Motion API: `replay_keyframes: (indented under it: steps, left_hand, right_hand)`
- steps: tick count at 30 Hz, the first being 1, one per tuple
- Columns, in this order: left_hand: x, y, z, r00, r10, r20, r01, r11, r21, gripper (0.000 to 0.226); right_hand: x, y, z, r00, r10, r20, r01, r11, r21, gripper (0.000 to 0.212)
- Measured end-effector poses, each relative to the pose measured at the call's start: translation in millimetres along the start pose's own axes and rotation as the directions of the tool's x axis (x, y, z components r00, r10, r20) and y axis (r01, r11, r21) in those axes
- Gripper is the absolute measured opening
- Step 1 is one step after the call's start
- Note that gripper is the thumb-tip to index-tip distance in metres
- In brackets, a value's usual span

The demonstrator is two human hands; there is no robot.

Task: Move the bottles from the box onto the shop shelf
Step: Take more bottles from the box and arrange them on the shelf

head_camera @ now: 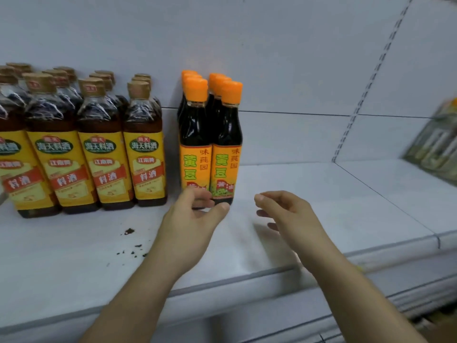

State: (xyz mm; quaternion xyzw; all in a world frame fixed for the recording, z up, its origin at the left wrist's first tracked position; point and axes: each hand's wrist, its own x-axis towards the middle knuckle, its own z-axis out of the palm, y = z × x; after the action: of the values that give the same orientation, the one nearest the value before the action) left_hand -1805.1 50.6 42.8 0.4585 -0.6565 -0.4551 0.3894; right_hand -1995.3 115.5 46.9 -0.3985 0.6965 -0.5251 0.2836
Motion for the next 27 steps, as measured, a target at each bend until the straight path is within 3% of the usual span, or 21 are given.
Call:
replay_keyframes:
  steps: [4,18,27]
  left_hand:
    - [-11,12,32,0.995,0.043,0.09,-0.043,0.999,0.005,0.019]
    - [-98,73,206,0.947,0.144,0.288,-0.12,0.988,-0.101,0.003]
    - [-174,75,375,0.894,0.041,0.446,-0.023,0.999,-0.046,0.01]
  right_hand:
    - [-14,2,-33,0.997,0.007,-0.08,-0.005,1.0,0.019,0.019]
    - [-88,61,-232,0.961,0.057,-0.271,-0.03,0.994,0.102,0.015]
    - [-147,159,-391,0.944,0.167,-0.285,-0.141,0.984,0.109,0.021]
